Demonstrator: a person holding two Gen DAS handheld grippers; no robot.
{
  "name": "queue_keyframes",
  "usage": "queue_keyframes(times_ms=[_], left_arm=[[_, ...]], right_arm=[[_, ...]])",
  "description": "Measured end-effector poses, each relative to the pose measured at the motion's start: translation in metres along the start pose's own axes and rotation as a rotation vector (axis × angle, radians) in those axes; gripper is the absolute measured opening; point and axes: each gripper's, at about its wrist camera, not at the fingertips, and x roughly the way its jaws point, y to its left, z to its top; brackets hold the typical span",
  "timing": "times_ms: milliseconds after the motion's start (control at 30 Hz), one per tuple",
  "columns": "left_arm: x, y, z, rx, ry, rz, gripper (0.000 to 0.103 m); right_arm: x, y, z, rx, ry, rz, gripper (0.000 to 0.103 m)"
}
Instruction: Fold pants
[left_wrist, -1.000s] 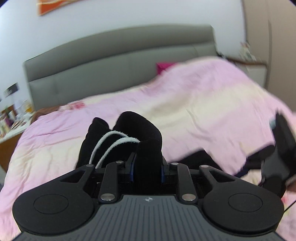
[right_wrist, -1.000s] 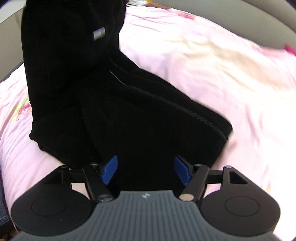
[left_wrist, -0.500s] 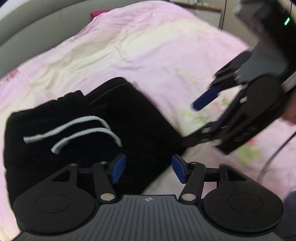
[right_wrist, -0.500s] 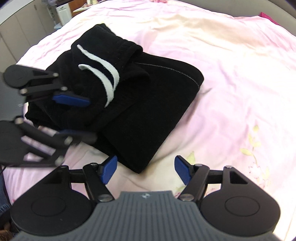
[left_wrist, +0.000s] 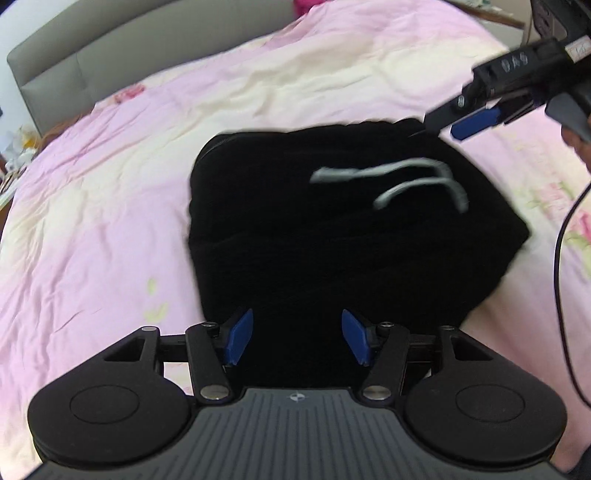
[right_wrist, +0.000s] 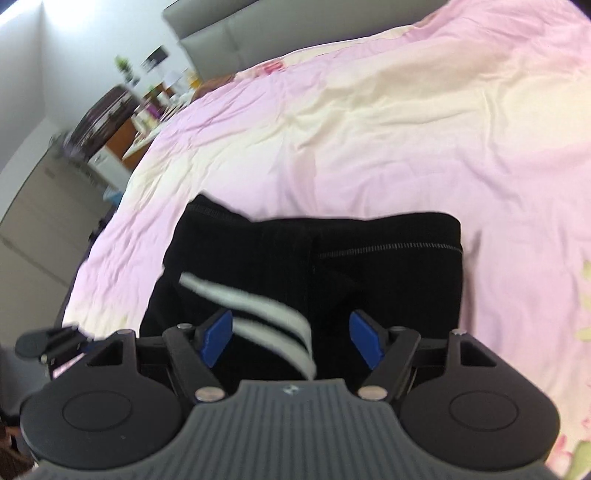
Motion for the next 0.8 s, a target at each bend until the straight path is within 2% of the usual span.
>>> queue_keyframes(times_ms=[33,133,267,300,333,367,433,467,500,533,667,800], left_arm=[[0.004,0.011,-0.003,-0.012,0.020,-0.008,0.065],[0.019,0.029,-0.009,-0.076,0.063,-0.102,0.065],[0.031,0.034,-0.018,-0.100,0.097,-0.154,0.064],[0.033,0.035,-0.022,-0.103,0.104,-0.160,0.064],[0.035,0.035,-0.025,-0.104,0.112,-0.163,0.064],[0.037,0.036,-0.028,-0.108,0.119,-0.165,0.062],[0.036,0.039,-0.033,-0.119,0.116,-0.182,0.058],[0.035,0.039,-0.035,-0.121,0.112,-0.184,0.056],[0.033,0.039,-0.036,-0.119,0.110,-0.181,0.054],[0.032,0.039,-0.037,-0.115,0.108,-0.179,0.053],[0.029,0.032,-0.039,-0.098,0.111,-0.164,0.045],[0.021,0.024,-0.043,-0.072,0.128,-0.147,0.036]], right_arm=[[0.012,0.000,0.007,0.036,-0.008,0.005,0.068],[0.038,-0.010,0.021,0.148,-0.011,0.027,0.068],[0.073,-0.020,0.029,0.259,-0.001,0.055,0.068],[0.078,-0.022,0.028,0.287,-0.008,0.070,0.066],[0.088,-0.024,0.027,0.323,-0.012,0.100,0.054],[0.092,-0.024,0.026,0.356,-0.008,0.133,0.053],[0.085,-0.013,0.028,0.339,-0.016,0.119,0.039],[0.075,-0.003,0.029,0.287,-0.038,0.108,0.037],[0.064,0.009,0.029,0.237,-0.057,0.084,0.013],[0.051,0.022,0.029,0.199,-0.074,0.057,0.011],[-0.001,0.052,0.015,0.134,-0.148,0.070,0.008],[-0.019,0.039,-0.009,0.198,-0.175,-0.030,0.005]])
